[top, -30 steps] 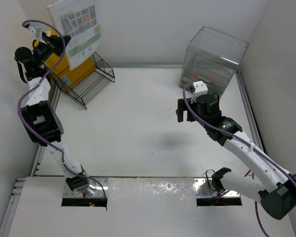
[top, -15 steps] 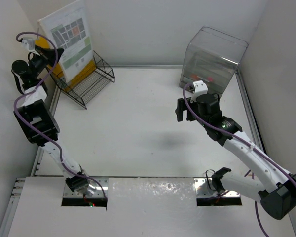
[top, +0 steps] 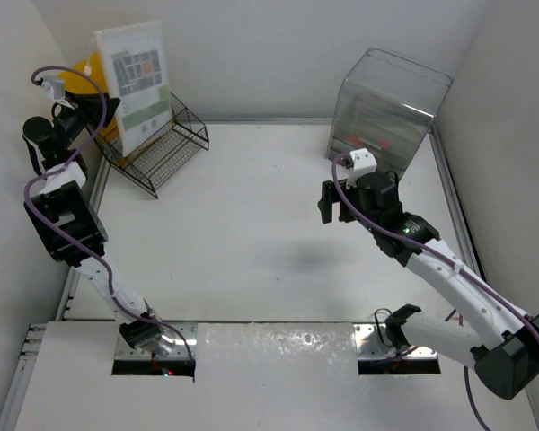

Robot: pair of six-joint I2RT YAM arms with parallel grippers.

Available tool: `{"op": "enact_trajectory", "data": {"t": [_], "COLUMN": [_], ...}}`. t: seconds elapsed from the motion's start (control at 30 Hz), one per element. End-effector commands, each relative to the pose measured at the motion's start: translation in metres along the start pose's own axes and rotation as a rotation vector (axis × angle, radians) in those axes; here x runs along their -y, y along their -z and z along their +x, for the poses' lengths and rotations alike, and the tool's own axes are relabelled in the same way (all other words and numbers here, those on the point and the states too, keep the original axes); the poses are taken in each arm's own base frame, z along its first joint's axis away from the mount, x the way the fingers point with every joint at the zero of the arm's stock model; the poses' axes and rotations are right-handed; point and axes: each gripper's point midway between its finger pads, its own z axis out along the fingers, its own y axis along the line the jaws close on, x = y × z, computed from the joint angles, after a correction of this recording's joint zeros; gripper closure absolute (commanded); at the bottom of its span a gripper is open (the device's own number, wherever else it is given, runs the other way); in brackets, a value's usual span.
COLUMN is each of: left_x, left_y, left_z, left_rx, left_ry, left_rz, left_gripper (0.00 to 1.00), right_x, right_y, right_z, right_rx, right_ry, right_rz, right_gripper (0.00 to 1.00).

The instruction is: Organize the desk

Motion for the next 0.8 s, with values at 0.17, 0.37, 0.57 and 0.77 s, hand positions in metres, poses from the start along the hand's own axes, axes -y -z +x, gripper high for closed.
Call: {"op": "enact_trajectory", "data": {"t": [0.17,0.37,0.57,0.77], "left_x": [-0.006,-0.014,-0.021,-0.031], "left_y": [0.009,0.01,-0.005,-0.033], "left_z": [-0.017,-0.021,-0.024,-0.025], "left_rx": [0.03,0.04,0.011,-0.069], "left_ry": [-0.041,-0.041,-0.047,-0.096], "left_rz": [-0.061,-0.122,-0.124,-0.138], "left_gripper": [0.47,0.62,0.52,0.43], "right_x": [-0.007,-0.008,-0.008,-0.006], "right_y": [0.0,0.0,0.001,-0.003], "right_z": [-0.005,-0.005,-0.006,0.0], "right_rx": [0.029,0.031,0.024,0.015], "right_ry": [-0.006,-0.001,0.009,0.011], "right_rz": [-0.037,-0.042,-0.044,-0.03], "right_gripper": [0.13,0.12,0.12,0.12]}}
